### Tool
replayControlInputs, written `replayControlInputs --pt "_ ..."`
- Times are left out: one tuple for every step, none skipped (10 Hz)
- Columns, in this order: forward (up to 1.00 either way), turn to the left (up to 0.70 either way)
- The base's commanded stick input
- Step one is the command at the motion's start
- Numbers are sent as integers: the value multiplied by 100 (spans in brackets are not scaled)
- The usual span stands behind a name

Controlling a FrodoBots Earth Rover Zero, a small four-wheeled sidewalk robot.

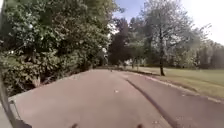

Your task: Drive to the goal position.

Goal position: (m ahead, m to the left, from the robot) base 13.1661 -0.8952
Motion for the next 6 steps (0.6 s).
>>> replayControlInputs --pt "70 0" --pt "70 0" --pt "70 0" --pt "70 0" --pt "70 0" --pt "70 0"
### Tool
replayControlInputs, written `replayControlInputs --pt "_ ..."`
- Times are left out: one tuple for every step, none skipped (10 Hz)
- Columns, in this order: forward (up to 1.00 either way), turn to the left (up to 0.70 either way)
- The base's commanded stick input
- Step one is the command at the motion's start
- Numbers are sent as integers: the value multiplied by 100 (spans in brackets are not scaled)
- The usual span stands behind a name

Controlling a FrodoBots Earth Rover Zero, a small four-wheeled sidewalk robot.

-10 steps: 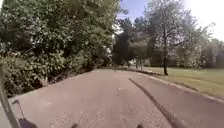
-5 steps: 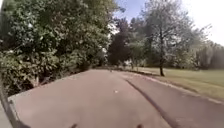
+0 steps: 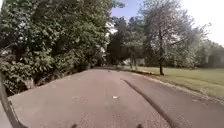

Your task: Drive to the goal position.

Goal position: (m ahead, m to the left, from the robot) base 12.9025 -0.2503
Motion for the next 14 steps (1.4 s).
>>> replayControlInputs --pt "70 0" --pt "70 0" --pt "70 0" --pt "70 0" --pt "70 0" --pt "70 0" --pt "70 0" --pt "70 0" --pt "70 0" --pt "70 0" --pt "70 0" --pt "70 0" --pt "70 0" --pt "70 0"
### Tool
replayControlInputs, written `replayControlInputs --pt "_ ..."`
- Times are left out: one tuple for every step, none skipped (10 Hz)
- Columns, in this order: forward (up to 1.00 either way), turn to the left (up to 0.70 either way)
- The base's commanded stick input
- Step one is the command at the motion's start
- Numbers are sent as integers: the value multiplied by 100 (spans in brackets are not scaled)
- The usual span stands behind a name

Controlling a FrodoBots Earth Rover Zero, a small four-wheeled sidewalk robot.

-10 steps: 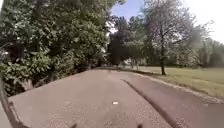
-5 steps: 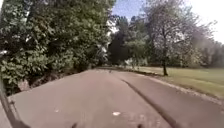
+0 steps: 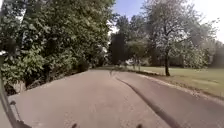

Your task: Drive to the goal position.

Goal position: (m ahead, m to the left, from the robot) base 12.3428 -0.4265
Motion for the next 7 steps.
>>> replayControlInputs --pt "70 0" --pt "70 0" --pt "70 0" --pt "70 0" --pt "70 0" --pt "70 0" --pt "70 0"
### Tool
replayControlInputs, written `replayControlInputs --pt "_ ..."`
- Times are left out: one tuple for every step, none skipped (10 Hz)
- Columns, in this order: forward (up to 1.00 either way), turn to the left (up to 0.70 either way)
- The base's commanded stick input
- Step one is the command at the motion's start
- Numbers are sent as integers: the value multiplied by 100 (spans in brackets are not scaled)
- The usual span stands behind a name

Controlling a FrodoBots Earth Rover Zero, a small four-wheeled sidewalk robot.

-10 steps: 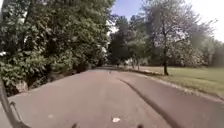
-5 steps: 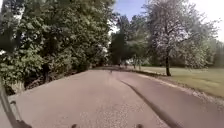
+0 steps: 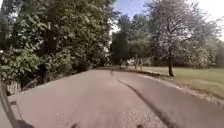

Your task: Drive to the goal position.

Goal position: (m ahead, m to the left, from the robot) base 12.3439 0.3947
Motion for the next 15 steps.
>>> replayControlInputs --pt "70 0" --pt "70 0" --pt "70 0" --pt "70 0" --pt "70 0" --pt "70 0" --pt "70 0" --pt "70 0" --pt "70 0" --pt "70 0" --pt "70 0" --pt "70 0" --pt "70 0" --pt "70 0" --pt "70 0"
